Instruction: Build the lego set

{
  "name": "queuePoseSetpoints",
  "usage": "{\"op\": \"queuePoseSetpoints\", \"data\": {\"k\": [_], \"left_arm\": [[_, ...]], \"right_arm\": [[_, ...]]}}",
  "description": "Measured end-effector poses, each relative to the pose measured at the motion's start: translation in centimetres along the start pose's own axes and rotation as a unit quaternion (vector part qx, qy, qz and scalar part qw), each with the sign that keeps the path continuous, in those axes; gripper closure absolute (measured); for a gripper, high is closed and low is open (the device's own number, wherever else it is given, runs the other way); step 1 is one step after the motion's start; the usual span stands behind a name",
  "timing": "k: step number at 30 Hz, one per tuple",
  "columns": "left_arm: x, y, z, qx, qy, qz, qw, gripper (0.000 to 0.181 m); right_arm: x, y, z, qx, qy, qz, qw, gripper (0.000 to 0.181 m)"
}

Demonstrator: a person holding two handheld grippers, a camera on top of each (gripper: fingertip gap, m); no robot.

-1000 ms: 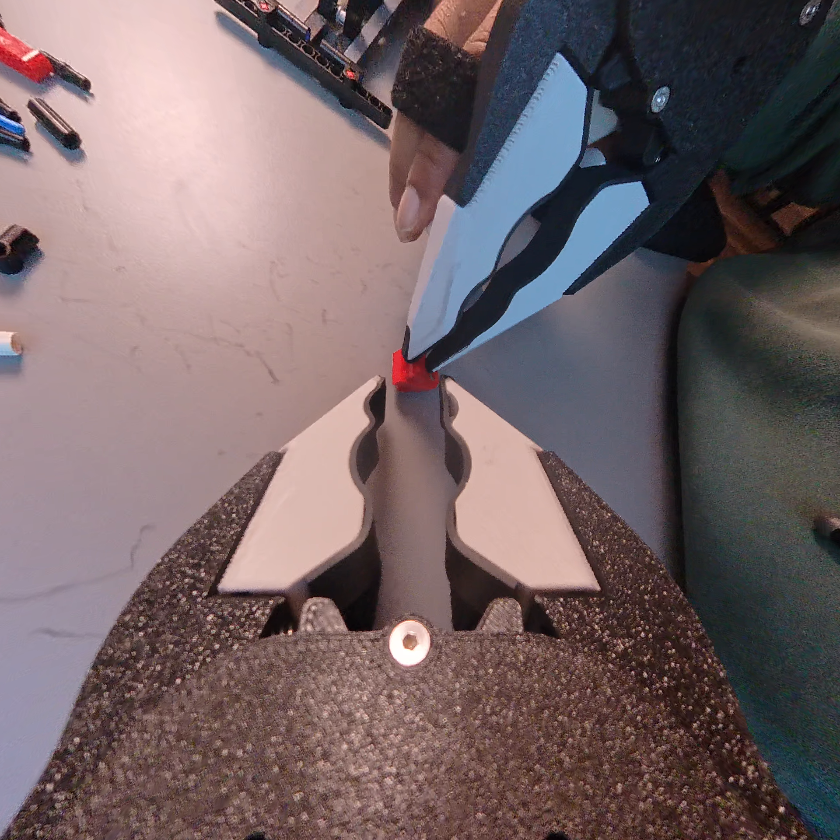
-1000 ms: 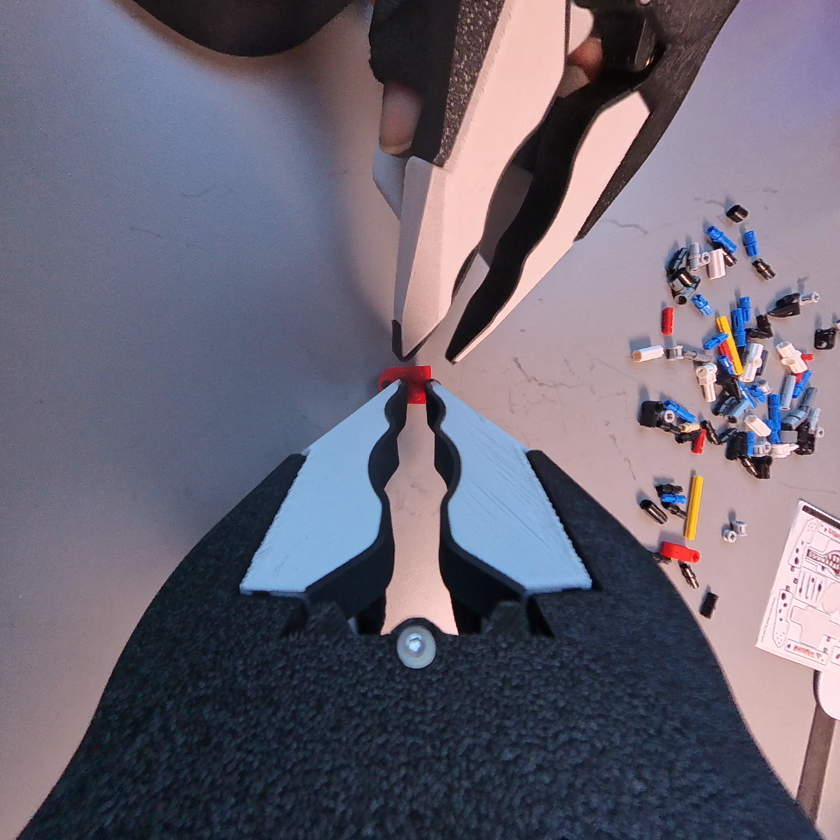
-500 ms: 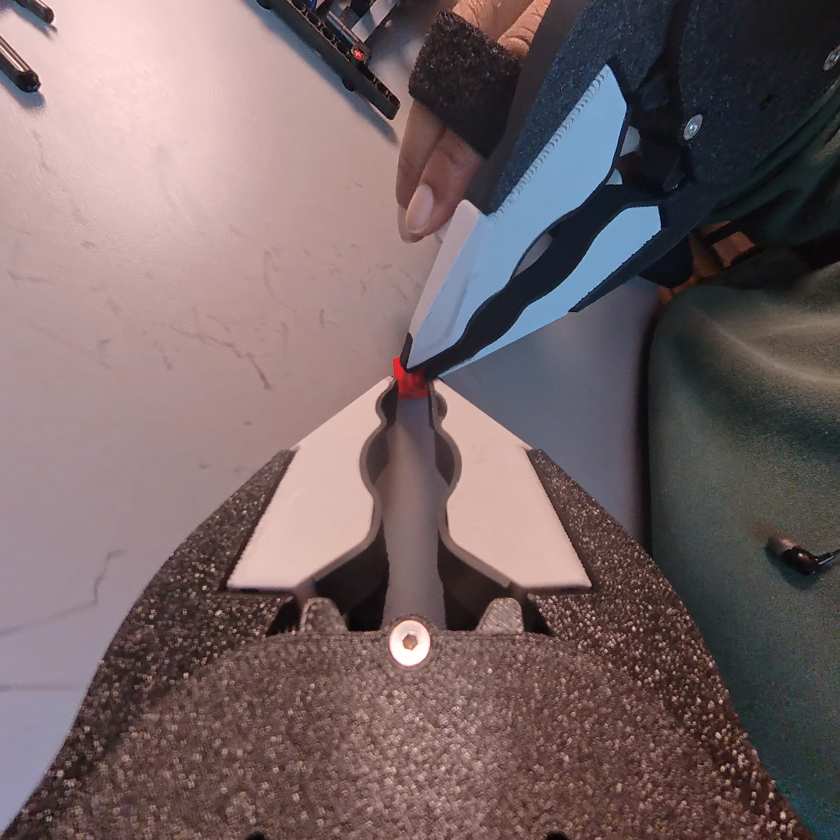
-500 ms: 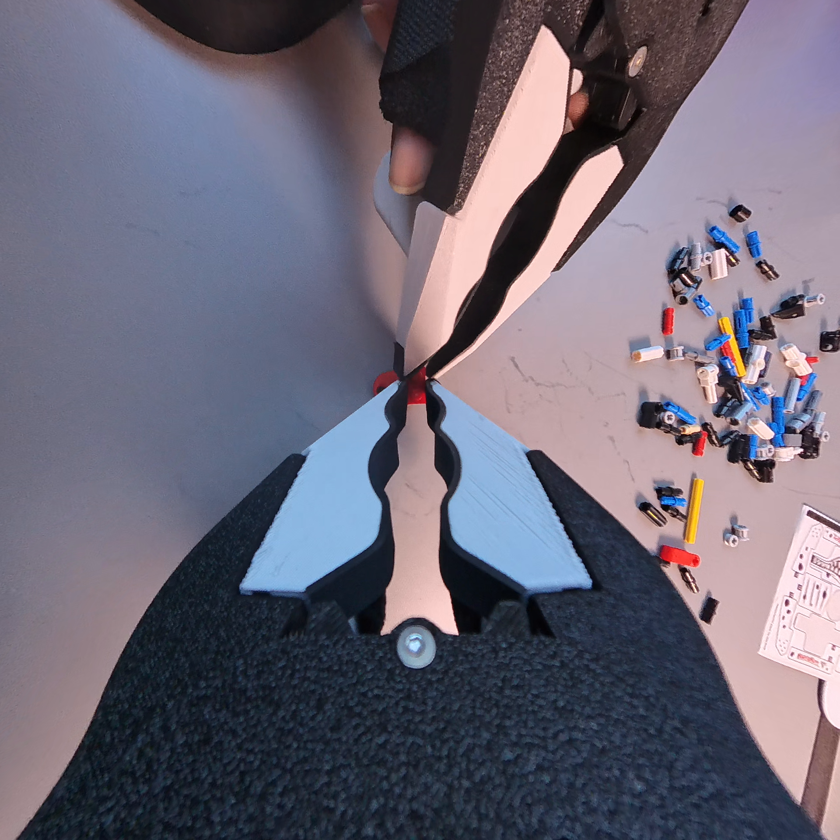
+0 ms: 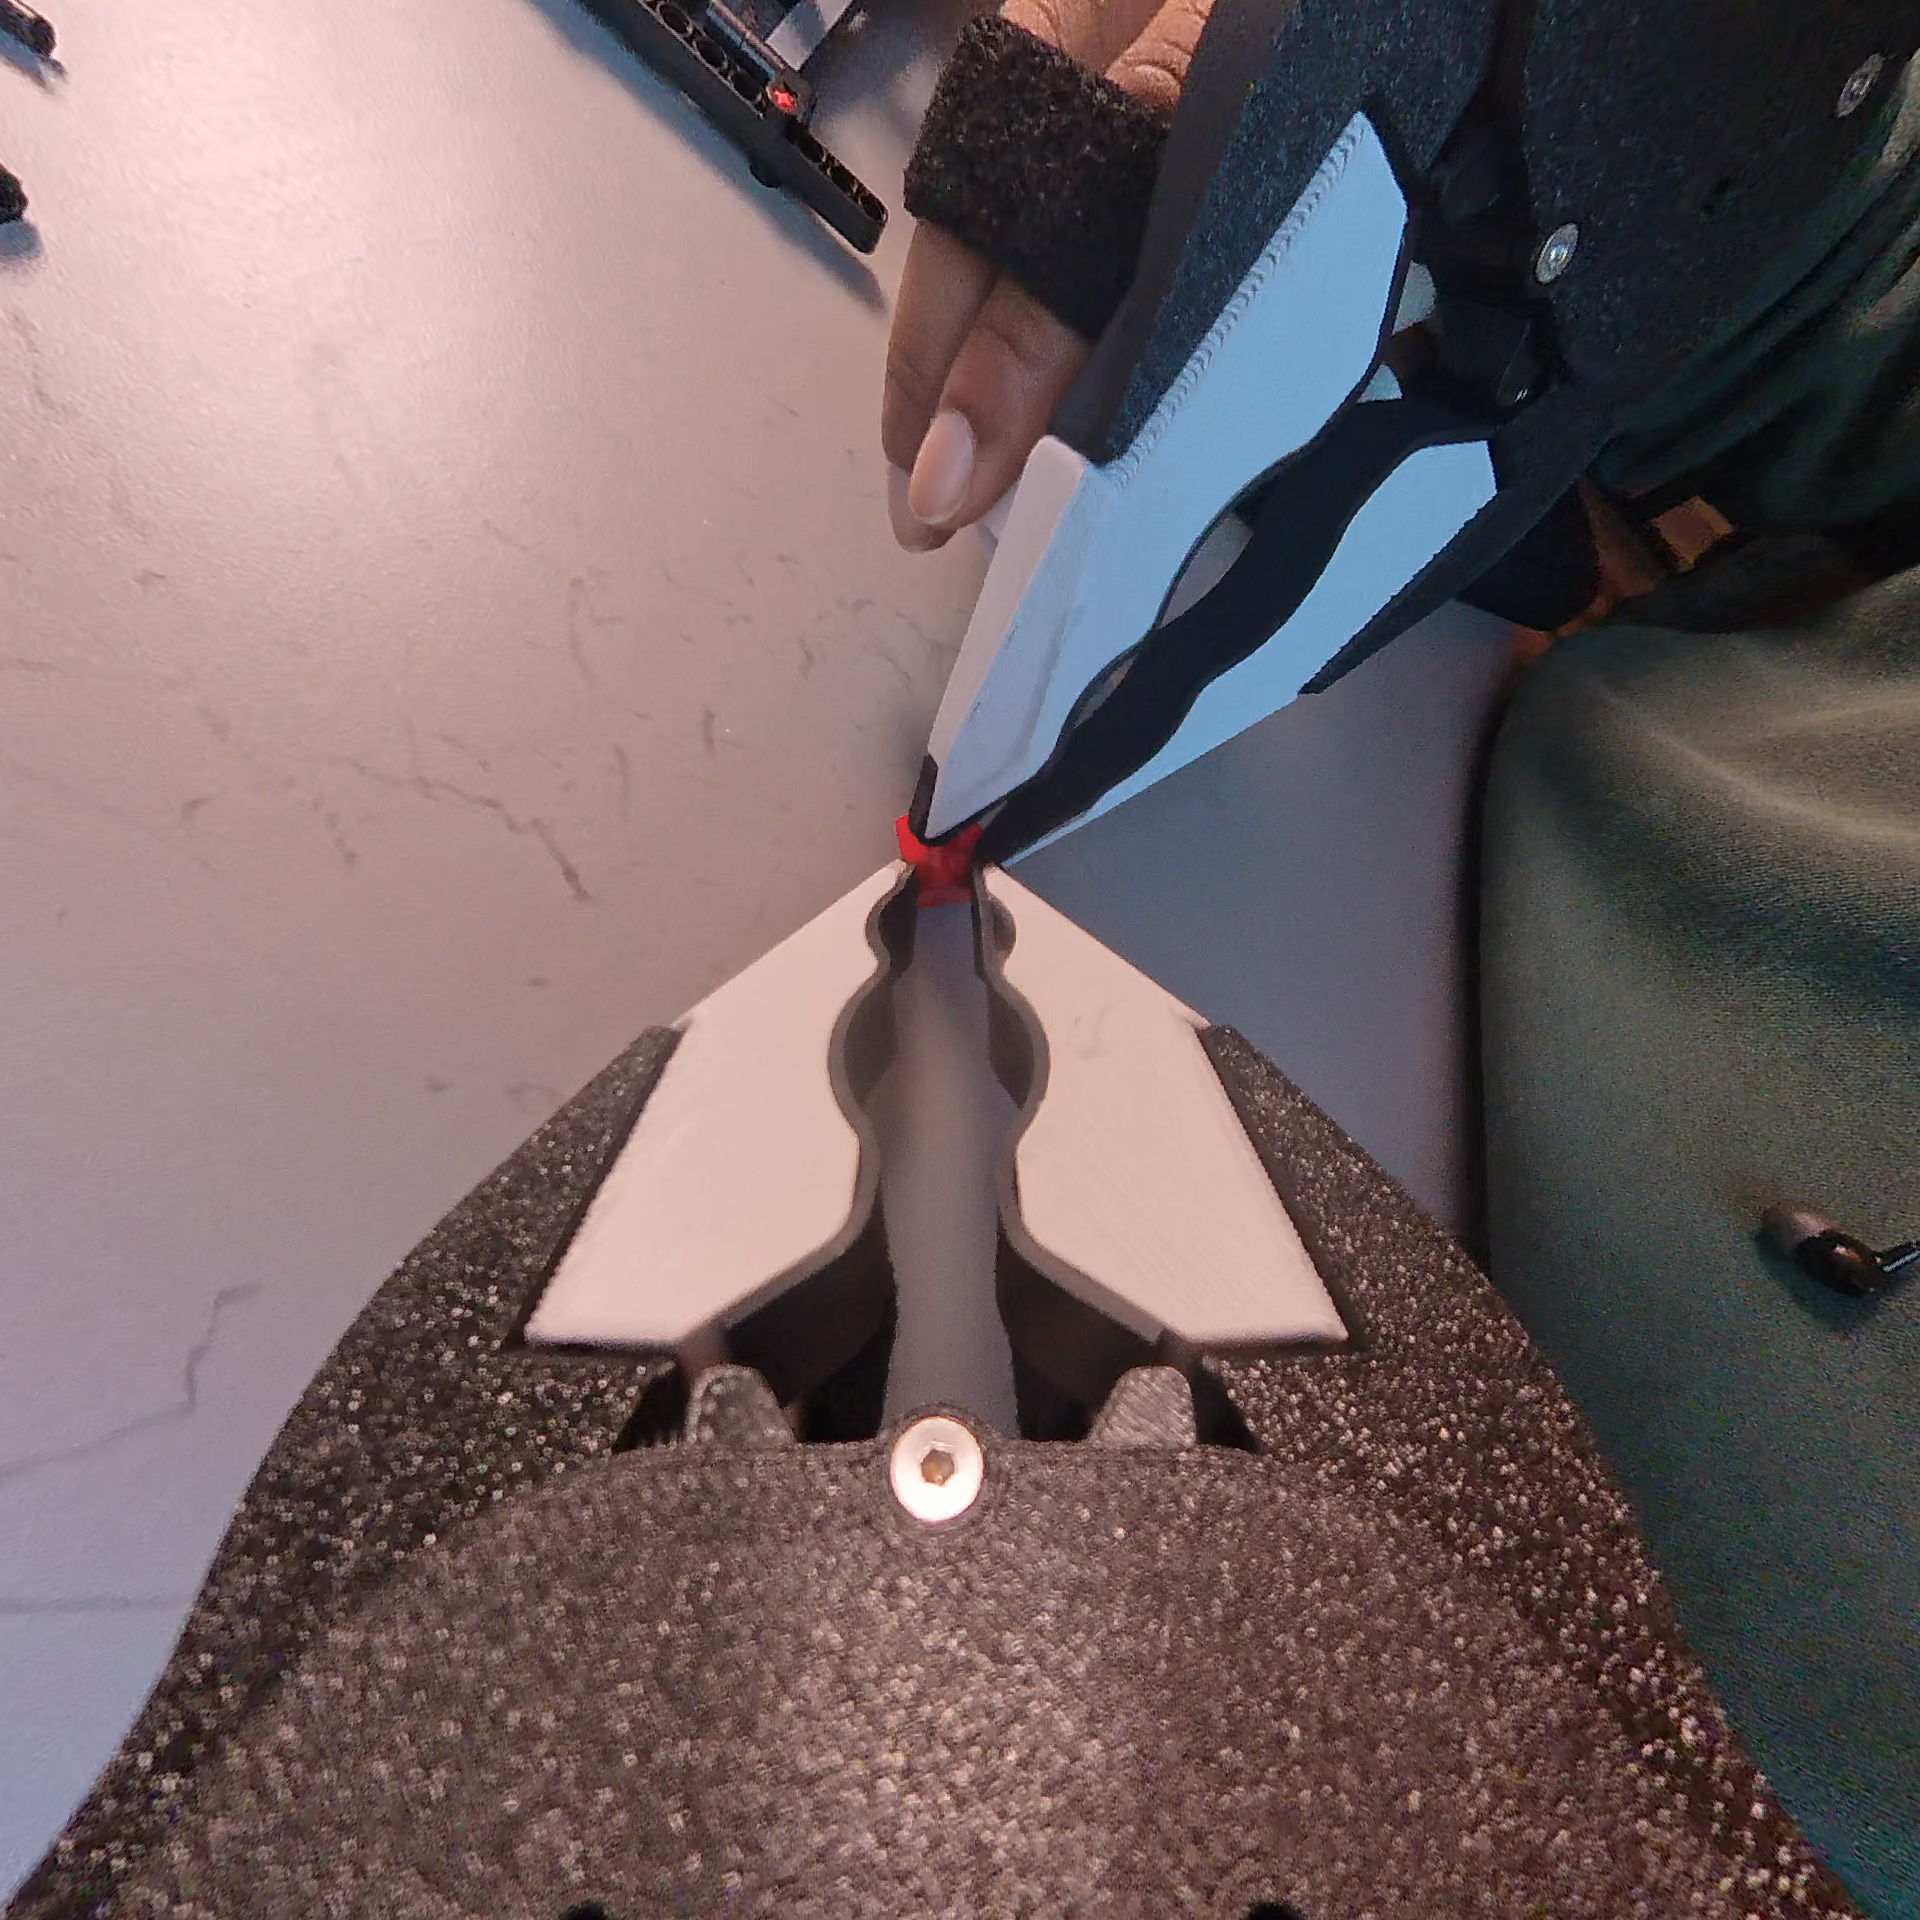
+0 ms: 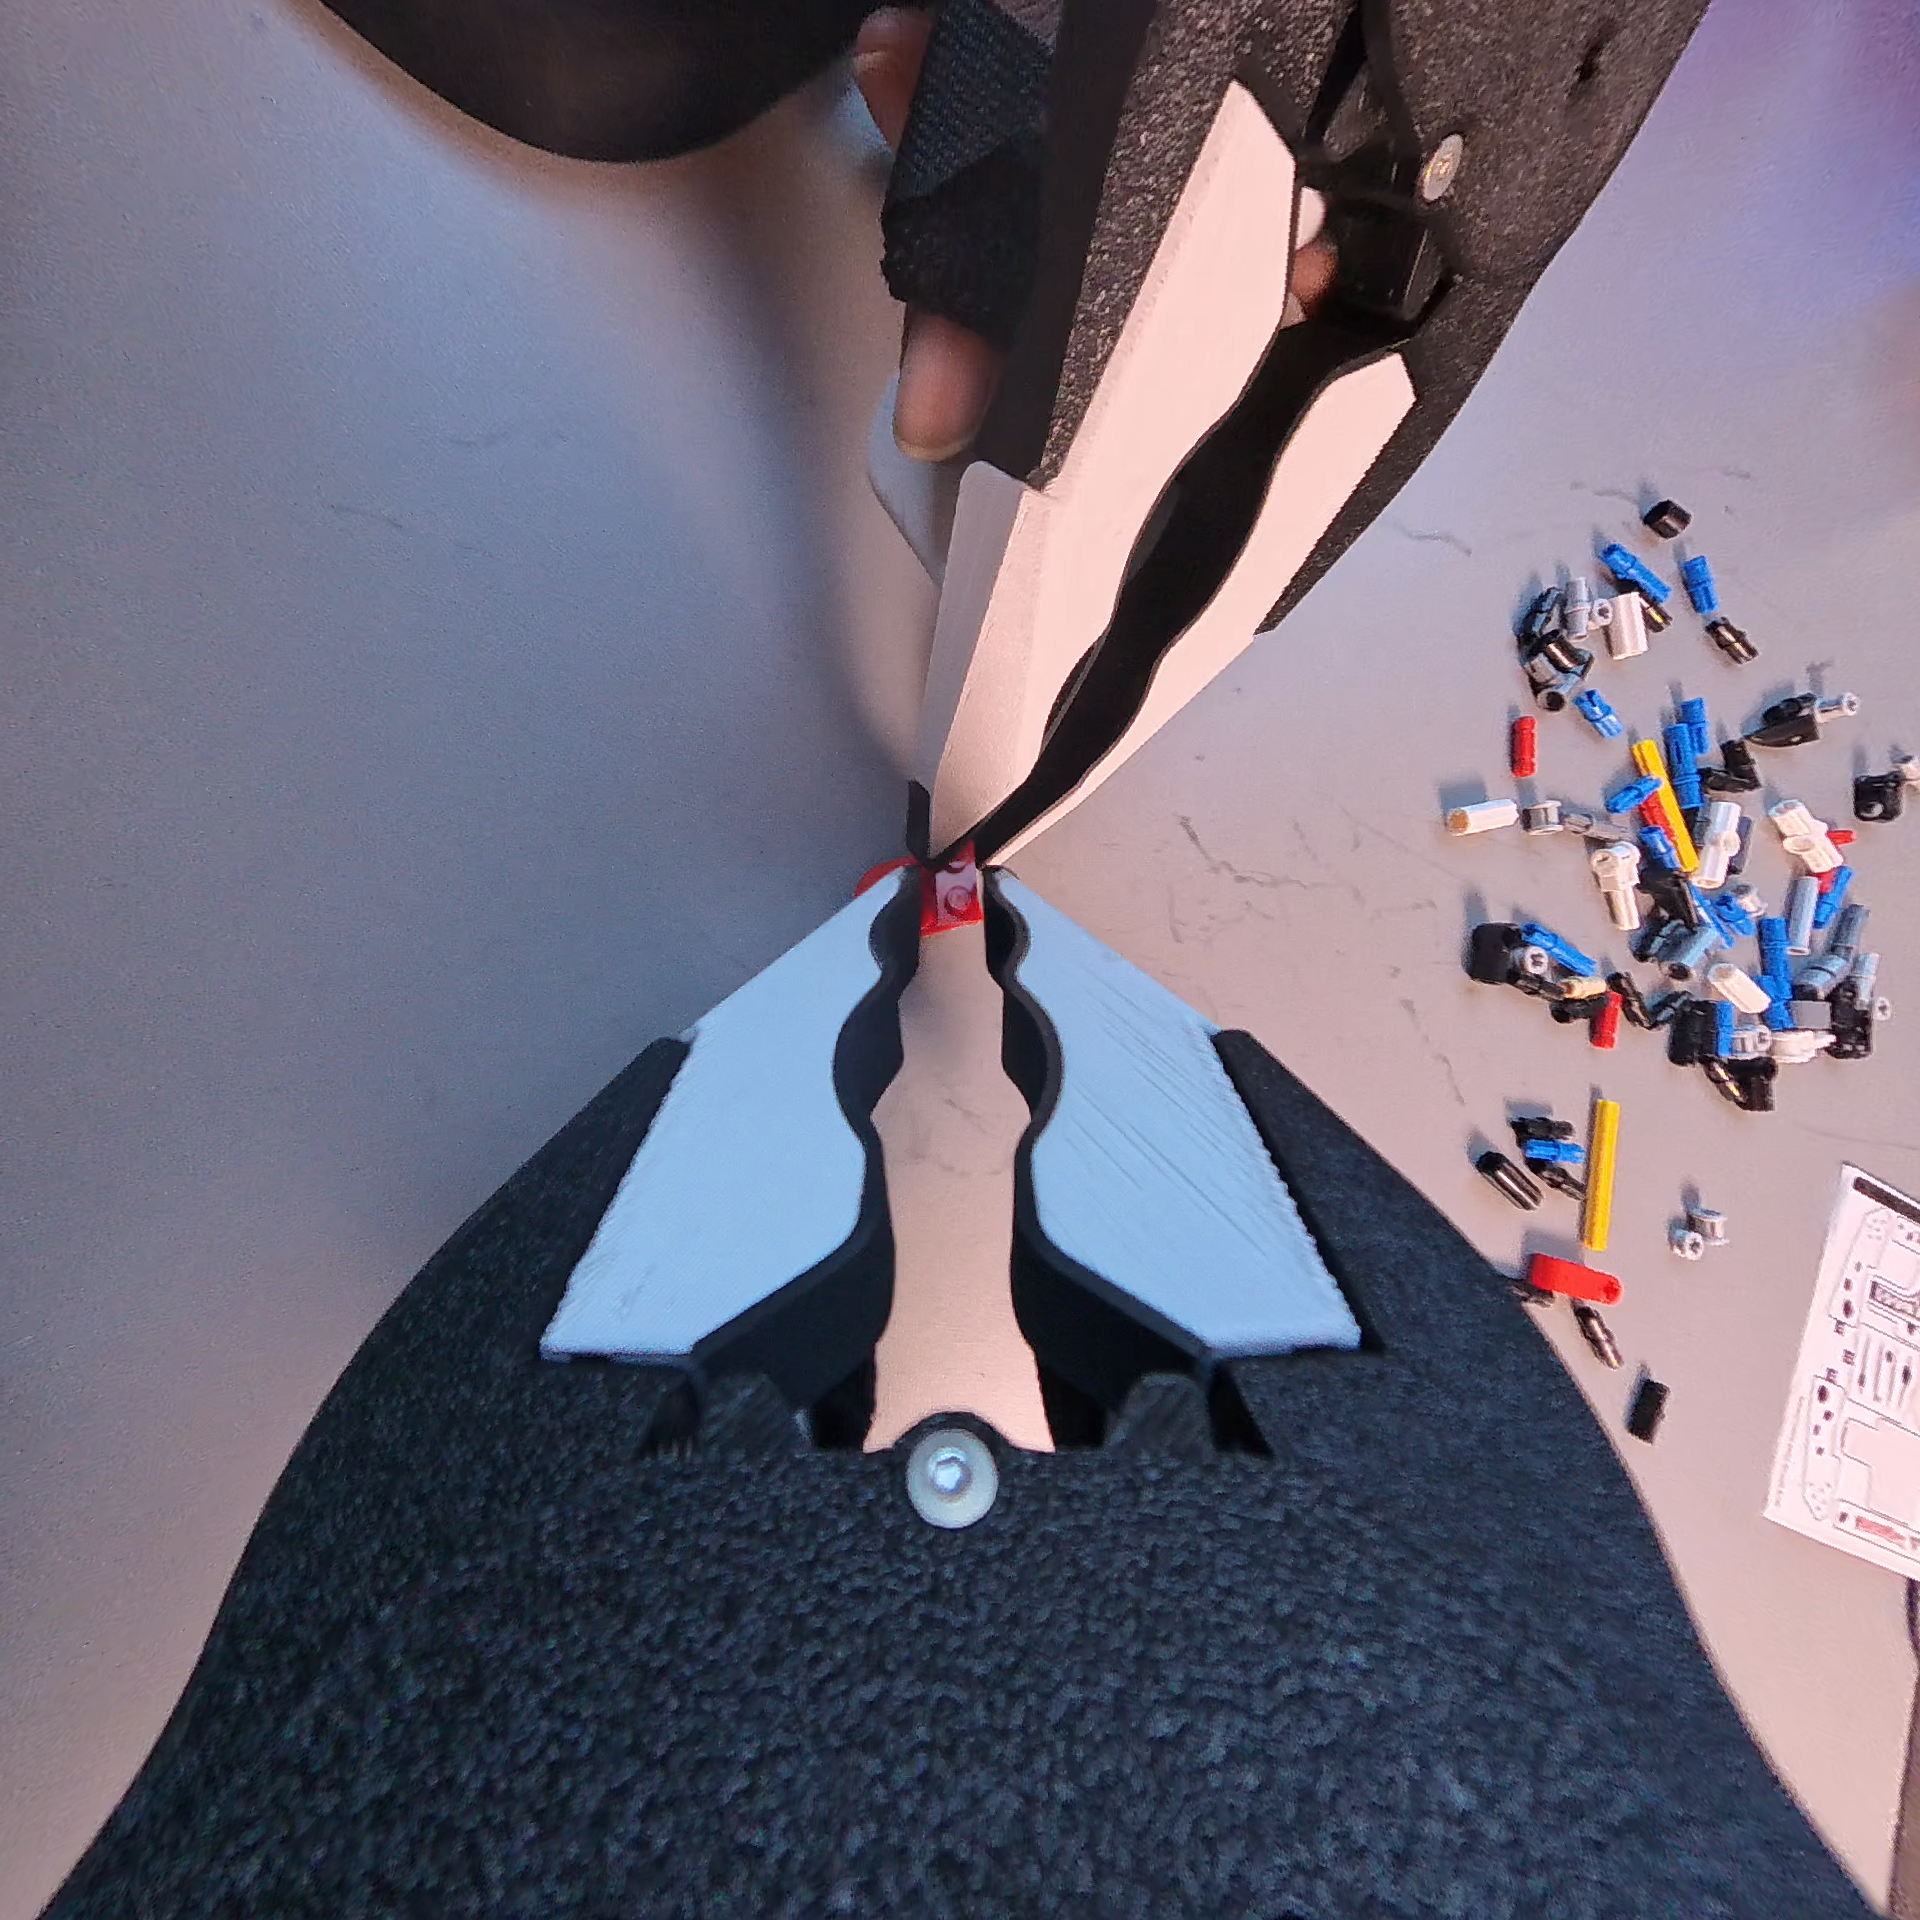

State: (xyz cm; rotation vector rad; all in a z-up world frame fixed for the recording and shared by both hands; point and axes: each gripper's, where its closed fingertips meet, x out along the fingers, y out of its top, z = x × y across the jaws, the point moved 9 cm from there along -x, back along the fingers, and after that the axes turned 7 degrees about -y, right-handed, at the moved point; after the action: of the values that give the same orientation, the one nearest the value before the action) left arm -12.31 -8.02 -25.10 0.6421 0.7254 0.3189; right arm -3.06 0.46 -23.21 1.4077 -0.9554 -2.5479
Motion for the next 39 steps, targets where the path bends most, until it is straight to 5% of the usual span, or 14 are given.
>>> {"op": "queuePoseSetpoints", "data": {"k": [19,39], "left_arm": [[-0.4,0.2,0.5,0.022,0.021,0.028,0.999,0.174],[0.2,0.6,0.0,-0.07,0.048,0.066,0.994,0.173]], "right_arm": [[-0.9,-1.8,0.9,0.094,0.04,-0.03,0.994,0.151],[0.2,-0.8,1.1,0.19,0.003,-0.094,0.977,0.165]]}}
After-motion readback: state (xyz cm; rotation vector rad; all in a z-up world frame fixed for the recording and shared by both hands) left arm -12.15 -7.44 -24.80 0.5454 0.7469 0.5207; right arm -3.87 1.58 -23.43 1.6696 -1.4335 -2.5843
